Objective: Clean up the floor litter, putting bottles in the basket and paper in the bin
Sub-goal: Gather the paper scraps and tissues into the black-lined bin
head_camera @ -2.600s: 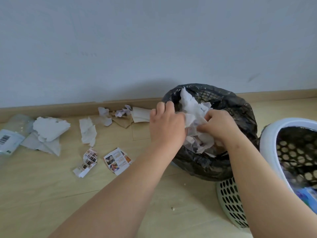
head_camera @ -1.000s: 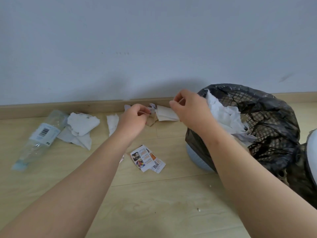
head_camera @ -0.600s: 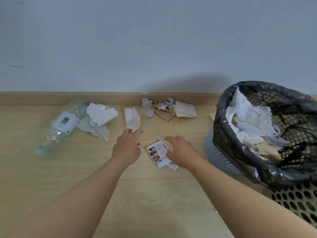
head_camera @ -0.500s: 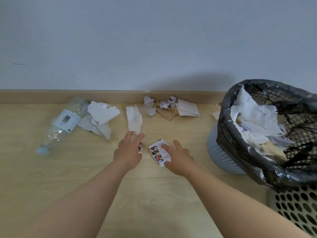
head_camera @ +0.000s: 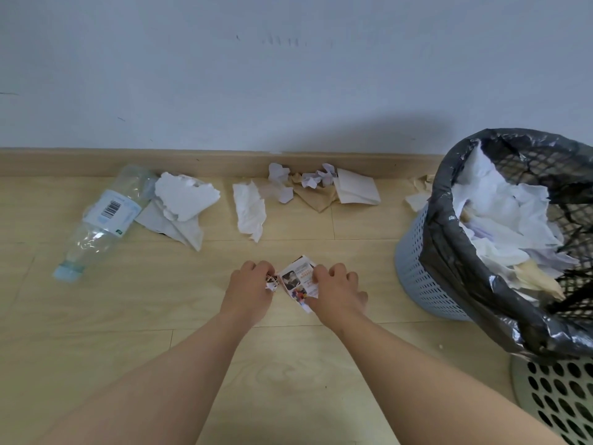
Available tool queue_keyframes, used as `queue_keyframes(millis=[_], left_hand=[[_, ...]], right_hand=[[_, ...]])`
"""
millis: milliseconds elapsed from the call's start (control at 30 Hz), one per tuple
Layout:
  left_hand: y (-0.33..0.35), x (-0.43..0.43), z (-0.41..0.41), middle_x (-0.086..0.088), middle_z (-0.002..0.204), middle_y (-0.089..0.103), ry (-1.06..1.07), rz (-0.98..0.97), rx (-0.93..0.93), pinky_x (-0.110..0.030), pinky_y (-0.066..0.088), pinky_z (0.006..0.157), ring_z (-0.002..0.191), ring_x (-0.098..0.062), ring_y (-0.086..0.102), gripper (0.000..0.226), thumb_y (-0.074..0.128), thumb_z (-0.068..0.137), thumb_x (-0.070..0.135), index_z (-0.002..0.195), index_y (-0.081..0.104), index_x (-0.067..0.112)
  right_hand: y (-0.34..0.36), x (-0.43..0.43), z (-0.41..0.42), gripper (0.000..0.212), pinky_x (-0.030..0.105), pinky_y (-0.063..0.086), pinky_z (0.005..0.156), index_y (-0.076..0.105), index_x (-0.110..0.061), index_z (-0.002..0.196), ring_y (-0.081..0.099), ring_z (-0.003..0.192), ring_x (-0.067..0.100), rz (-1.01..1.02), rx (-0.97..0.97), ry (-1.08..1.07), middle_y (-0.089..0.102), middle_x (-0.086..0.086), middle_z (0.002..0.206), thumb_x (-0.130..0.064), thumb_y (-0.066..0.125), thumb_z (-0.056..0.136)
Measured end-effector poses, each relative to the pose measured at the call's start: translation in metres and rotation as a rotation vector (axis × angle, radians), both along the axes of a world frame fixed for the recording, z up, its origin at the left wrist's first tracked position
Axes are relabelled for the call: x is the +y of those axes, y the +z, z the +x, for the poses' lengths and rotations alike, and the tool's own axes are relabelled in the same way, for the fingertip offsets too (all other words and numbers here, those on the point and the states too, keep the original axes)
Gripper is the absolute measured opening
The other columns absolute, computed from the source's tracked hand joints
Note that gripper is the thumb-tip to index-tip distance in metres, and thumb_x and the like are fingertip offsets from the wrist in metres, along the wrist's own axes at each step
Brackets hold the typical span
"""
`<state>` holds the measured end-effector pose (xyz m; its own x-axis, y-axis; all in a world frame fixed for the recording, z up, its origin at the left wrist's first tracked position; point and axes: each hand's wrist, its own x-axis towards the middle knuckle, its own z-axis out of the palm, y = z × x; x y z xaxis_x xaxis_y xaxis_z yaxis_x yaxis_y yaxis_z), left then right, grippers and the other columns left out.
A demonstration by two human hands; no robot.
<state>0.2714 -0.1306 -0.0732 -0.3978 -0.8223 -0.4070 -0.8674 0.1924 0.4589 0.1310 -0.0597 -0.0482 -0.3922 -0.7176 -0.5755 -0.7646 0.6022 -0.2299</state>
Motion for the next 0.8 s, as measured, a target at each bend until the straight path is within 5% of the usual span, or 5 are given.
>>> queue_keyframes(millis=[167,467,633,800], left_hand=[[0.005,0.002,0.0,-0.004,0.104,0.059,0.087,0.037,0.057,-0.026,0.036,0.07,0.094,-0.021,0.054,0.019,0.056,0.087,0.015,0.106,0.053,0.014],[0.023,-0.004,0.005,0.003,0.091,0.056,0.349,0.174,0.281,-0.021,0.039,0.057,0.083,-0.016,0.051,0.016,0.065,0.086,0.016,0.095,0.052,0.014],[0.049,-0.012,-0.005,0.004,0.087,0.06,0.369,0.157,0.353,-0.026,0.039,0.067,0.084,-0.017,0.055,0.006,0.06,0.088,0.022,0.085,0.062,0.017],[0.084,-0.017,-0.025,0.007,0.077,0.056,0.494,0.21,0.585,-0.024,0.039,0.059,0.069,-0.01,0.05,0.014,0.064,0.087,0.022,0.074,0.059,0.019]], right_hand=[[-0.008,-0.003,-0.002,0.065,0.041,0.046,0.089,0.026,-0.027,0.131,0.05,0.111,0.029,-0.021,-0.194,-0.211,0.048,0.007,0.122,-0.03,0.068,0.082],[-0.011,0.01,-0.013,0.015,0.032,0.041,0.072,0.041,-0.019,0.107,0.053,0.089,0.026,0.05,-0.273,-0.162,0.059,0.006,0.106,-0.017,0.042,0.092],[0.003,0.008,-0.013,0.014,0.028,0.047,0.064,0.05,-0.01,0.08,0.058,0.077,0.026,-0.156,-0.62,-0.715,0.057,0.009,0.085,-0.006,0.046,0.092],[0.044,-0.015,-0.004,0.02,0.033,0.053,0.066,0.054,-0.011,0.105,0.063,0.079,0.023,-0.359,-0.98,-0.96,0.064,0.01,0.095,0.001,0.043,0.093]])
